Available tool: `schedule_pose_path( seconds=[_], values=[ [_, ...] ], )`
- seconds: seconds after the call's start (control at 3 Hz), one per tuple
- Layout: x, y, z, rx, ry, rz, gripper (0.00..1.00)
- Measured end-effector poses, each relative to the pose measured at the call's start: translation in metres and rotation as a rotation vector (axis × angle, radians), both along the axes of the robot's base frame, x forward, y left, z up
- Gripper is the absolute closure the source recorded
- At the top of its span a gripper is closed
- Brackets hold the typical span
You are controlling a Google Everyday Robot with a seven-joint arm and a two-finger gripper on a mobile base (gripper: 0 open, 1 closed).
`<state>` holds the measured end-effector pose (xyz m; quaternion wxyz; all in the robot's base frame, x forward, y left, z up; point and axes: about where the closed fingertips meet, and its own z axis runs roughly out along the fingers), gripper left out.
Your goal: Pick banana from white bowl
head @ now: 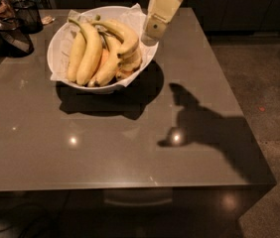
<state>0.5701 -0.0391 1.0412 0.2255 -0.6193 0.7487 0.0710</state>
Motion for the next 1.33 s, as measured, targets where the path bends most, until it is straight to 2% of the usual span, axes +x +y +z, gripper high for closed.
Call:
schedule_pose_path(
  seconds=[0.33, 1.0, 1.33],
  values=[
    [0.004, 0.006, -0.005, 0.064, 0.001, -0.038, 0.00],
    [0.015, 0.038, 0.005, 0.177, 0.050, -0.195, 0.00],
    [0.020, 0.055, 0.007, 0.200, 0.093, -0.271, 0.16]
  ],
)
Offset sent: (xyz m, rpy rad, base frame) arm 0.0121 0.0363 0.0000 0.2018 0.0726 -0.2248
